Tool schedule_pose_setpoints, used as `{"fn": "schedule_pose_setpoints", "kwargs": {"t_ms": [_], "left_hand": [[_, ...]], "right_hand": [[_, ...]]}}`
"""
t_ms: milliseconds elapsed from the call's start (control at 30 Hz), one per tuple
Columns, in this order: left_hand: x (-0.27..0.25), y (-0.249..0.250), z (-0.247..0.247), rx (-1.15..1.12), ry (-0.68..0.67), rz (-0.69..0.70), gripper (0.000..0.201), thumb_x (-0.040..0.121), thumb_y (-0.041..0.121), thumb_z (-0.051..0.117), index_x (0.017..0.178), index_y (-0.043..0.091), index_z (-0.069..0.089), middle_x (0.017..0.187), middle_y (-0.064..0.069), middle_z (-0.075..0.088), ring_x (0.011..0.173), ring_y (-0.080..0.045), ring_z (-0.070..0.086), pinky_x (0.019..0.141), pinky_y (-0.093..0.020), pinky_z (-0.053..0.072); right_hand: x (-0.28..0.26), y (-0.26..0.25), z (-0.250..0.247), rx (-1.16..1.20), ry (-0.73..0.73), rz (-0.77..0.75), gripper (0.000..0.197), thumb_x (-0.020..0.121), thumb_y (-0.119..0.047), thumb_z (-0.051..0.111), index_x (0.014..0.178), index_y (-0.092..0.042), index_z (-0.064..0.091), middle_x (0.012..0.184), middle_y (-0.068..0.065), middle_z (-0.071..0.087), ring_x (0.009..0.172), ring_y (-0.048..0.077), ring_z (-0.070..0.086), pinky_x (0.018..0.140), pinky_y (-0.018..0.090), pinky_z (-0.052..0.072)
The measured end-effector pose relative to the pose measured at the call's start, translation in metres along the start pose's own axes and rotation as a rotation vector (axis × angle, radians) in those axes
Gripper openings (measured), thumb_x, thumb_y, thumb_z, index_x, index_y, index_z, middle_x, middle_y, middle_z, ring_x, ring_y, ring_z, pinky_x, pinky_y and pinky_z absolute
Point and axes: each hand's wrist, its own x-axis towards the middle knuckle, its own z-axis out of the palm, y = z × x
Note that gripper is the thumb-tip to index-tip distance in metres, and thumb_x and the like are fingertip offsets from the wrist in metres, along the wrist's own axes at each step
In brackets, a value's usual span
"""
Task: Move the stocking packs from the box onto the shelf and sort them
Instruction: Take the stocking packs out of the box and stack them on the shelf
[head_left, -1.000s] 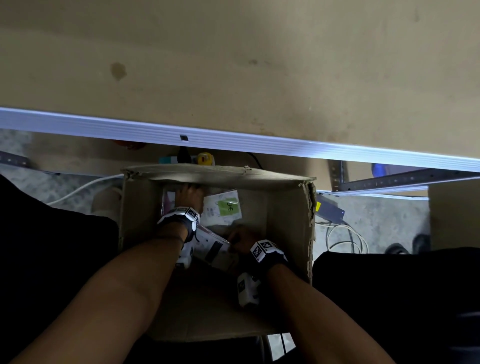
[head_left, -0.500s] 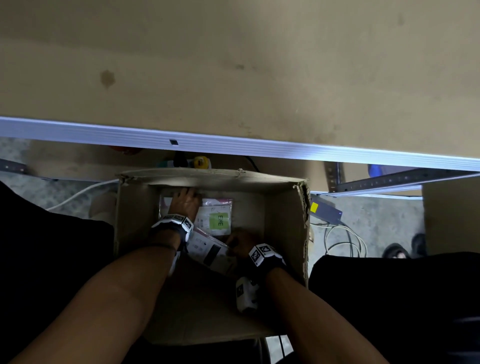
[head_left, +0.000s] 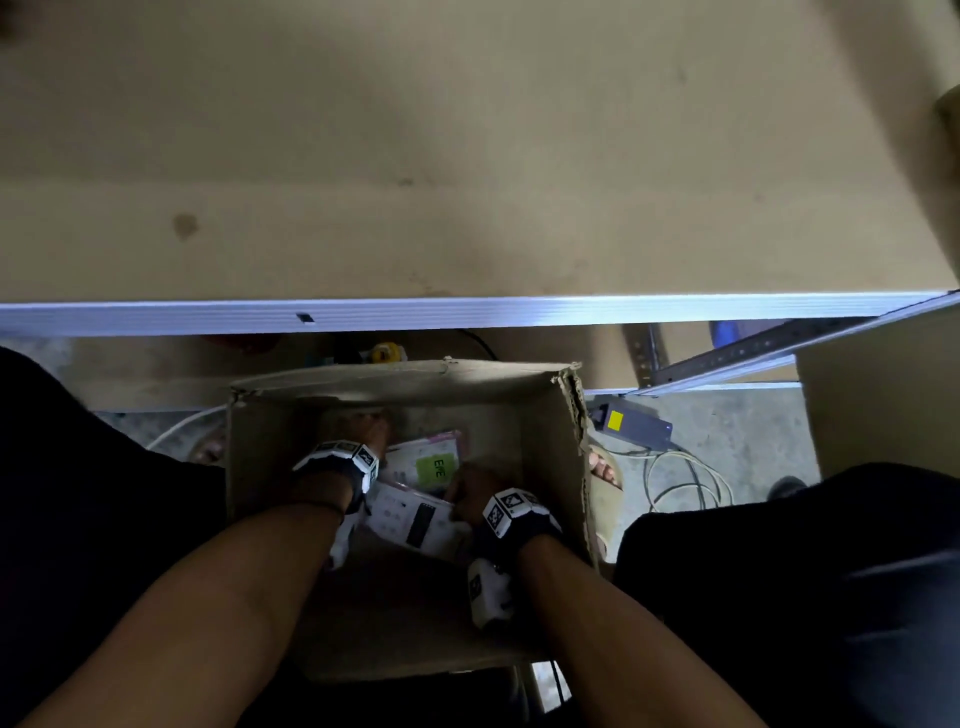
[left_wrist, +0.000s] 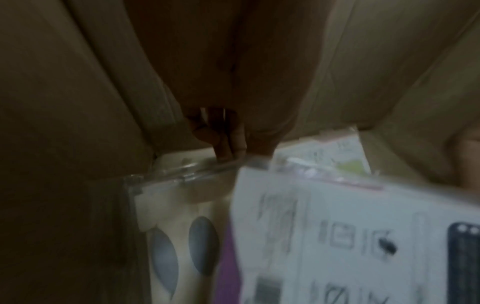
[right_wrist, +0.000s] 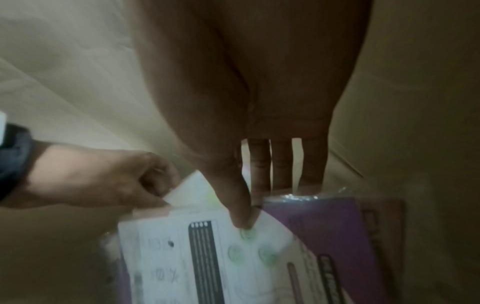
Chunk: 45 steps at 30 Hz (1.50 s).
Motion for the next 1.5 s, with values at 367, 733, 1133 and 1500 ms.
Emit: {"fn": "schedule_pose_setpoints", "kwargs": {"t_ms": [367, 733, 1133, 1500], "left_hand": [[-0.033, 0.016, -0.069, -0.258, -0.057, 0.098, 0.027, 0.082, 0.016, 0.077, 0.106, 0.003, 0.072, 0.116, -0.018, 0.069, 0.112, -0.035, 0.065, 0.093, -0.040, 0.051], [-0.099, 0.015, -0.147, -0.245, 0.120, 0.150, 0.031, 0.075, 0.026, 0.086, 0.101, 0.015, 0.074, 0.112, -0.008, 0.073, 0.107, -0.026, 0.066, 0.091, -0.031, 0.052], [-0.206, -0.008, -0.240, -0.199, 0.374, 0.203, 0.033, 0.080, 0.025, 0.082, 0.108, 0.009, 0.073, 0.100, -0.006, 0.069, 0.094, -0.025, 0.064, 0.082, -0.029, 0.050], [-0.315, -0.045, -0.333, -0.370, 0.578, 0.302, 0.017, 0.088, 0.031, 0.075, 0.099, 0.019, 0.073, 0.094, 0.006, 0.069, 0.093, -0.017, 0.062, 0.078, -0.026, 0.045]], "right_hand": [[-0.037, -0.053, -0.035, -0.092, 0.142, -0.006, 0.037, 0.093, -0.010, 0.062, 0.129, 0.001, 0.060, 0.133, 0.022, 0.058, 0.125, 0.035, 0.055, 0.100, 0.036, 0.044], [-0.116, -0.098, -0.081, -0.376, 0.341, -0.116, 0.024, 0.078, -0.009, 0.069, 0.102, -0.012, 0.074, 0.111, 0.014, 0.072, 0.104, 0.032, 0.067, 0.084, 0.032, 0.052], [-0.235, -0.146, -0.130, -0.474, 0.592, -0.297, 0.026, 0.081, -0.007, 0.069, 0.106, -0.011, 0.072, 0.114, 0.008, 0.070, 0.108, 0.028, 0.064, 0.089, 0.030, 0.051], [-0.355, -0.187, -0.196, -0.577, 0.804, -0.405, 0.026, 0.084, -0.010, 0.068, 0.111, -0.010, 0.068, 0.103, 0.002, 0.064, 0.092, 0.021, 0.056, 0.078, 0.023, 0.039]]}}
